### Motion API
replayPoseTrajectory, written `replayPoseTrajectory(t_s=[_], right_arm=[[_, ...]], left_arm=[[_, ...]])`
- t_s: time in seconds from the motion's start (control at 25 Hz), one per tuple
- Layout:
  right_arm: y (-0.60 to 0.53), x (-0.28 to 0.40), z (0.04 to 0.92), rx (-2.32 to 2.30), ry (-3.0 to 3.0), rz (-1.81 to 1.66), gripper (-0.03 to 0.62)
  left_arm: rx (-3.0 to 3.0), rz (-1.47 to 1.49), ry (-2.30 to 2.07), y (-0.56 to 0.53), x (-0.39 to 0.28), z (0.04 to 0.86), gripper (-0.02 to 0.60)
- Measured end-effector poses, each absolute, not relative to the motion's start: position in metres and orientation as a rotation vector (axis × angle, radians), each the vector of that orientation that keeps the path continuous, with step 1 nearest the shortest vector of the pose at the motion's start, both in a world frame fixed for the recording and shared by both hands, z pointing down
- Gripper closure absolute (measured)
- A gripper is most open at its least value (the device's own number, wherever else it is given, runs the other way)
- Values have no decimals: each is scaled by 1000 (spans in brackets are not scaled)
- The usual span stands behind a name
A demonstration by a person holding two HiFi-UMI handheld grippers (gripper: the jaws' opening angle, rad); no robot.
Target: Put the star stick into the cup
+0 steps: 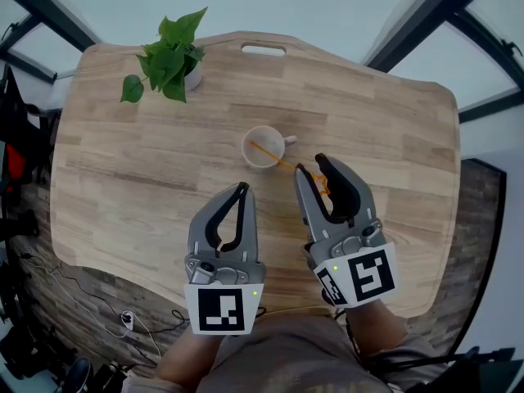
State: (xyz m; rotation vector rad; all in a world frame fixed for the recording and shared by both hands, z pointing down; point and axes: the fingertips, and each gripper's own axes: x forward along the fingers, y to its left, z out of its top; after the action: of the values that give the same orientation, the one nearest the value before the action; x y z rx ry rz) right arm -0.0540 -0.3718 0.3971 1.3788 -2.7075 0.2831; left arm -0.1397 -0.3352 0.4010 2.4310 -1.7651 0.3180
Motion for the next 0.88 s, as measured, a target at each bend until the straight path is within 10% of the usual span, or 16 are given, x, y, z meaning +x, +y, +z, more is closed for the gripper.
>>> replayPoseTrajectory(t_s=[0.88], right_arm=[[-267, -21, 277, 1406, -2860, -26, 557]], left_arm=[[2531, 35, -1927, -258, -102, 272, 581]])
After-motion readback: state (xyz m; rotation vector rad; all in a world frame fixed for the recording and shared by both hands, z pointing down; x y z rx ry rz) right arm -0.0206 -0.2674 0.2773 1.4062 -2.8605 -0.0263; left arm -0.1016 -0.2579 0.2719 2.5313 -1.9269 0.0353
